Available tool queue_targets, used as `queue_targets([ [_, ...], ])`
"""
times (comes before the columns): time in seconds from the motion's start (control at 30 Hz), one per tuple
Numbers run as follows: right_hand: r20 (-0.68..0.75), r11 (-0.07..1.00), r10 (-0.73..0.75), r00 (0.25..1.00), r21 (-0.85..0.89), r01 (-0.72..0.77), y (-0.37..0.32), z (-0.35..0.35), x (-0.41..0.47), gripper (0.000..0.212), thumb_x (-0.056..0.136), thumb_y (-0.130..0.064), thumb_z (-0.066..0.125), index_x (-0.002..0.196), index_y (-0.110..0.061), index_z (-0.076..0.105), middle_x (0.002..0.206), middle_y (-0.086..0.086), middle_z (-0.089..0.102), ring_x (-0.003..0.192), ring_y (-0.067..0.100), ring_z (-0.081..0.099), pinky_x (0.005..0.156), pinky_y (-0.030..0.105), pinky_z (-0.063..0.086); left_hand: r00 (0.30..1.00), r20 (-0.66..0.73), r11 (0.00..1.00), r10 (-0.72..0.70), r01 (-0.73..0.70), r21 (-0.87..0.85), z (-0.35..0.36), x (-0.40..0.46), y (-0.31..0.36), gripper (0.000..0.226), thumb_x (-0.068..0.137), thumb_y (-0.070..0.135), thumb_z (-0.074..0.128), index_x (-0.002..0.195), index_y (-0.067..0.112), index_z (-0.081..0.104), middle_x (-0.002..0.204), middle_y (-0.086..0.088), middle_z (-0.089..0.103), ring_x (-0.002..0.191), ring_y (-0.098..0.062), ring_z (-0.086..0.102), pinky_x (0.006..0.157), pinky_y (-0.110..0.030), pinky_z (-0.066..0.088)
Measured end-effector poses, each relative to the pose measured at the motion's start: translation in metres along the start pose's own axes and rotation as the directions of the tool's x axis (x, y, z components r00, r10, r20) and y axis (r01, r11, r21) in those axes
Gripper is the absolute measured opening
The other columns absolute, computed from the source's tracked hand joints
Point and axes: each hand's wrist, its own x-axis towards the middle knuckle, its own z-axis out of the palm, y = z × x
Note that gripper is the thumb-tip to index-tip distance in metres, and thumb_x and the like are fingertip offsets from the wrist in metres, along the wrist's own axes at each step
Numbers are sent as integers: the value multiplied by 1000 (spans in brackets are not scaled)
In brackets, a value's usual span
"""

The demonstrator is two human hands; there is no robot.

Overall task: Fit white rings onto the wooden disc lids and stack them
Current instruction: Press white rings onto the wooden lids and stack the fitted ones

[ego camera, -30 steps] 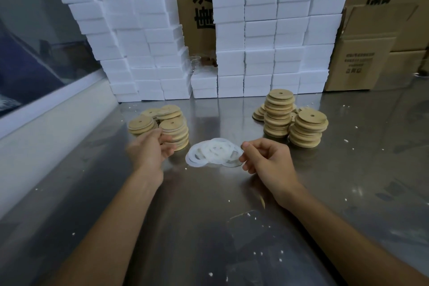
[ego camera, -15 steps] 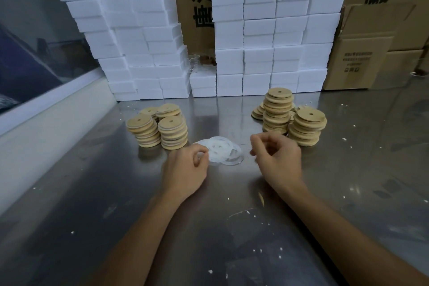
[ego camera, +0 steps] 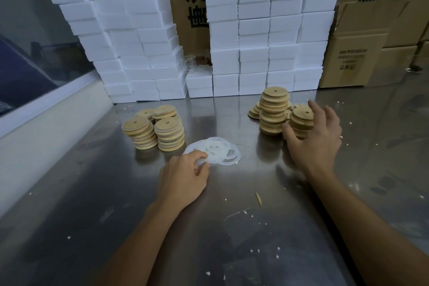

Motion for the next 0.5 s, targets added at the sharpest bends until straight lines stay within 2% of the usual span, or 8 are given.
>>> queue_targets([
  [0.07, 80, 997, 74, 994, -1, -74, 2, -1, 2, 68, 88, -42, 68, 149, -32, 38, 160, 7, 25, 148, 29, 22, 115, 53, 22, 1000, 10, 1000, -14, 14, 3, -1, -1, 1, 27, 88, 32, 63, 114, 32, 68, 73, -4, 66, 77, -26, 62, 73, -39, 52],
  [0.17, 125, 991, 122, 985, 39, -128, 4, -2, 5, 57, 91, -39, 65, 143, -33, 43, 156, 0, 34, 145, 27, 27, 115, 54, 23, 999, 28, 999, -36, 36, 4, -2, -2, 3, 37, 89, 33, 60, 125, 34, 63, 66, -1, 59, 78, -25, 61, 76, -39, 52],
  [0.33, 37, 990, 113, 993, 75, -116, 5, -4, 5, 46, 90, -14, 60, 133, -28, 52, 143, 2, 49, 137, 29, 37, 110, 53, 27, 999, 13, 998, -36, 35, 58, 0, -2, 4, 35, 91, 35, 59, 127, 34, 63, 82, -8, 70, 83, -25, 63, 76, -38, 52],
  [0.5, -51, 993, 47, 998, 109, -41, 1, -5, 2, 43, 88, -5, 55, 127, -23, 57, 129, 5, 59, 126, 30, 46, 106, 49, 32, 1000, -14, 995, -24, 25, 99, 0, -1, 5, 30, 92, 34, 59, 121, 31, 67, 93, -8, 73, 90, -28, 64, 79, -41, 53],
])
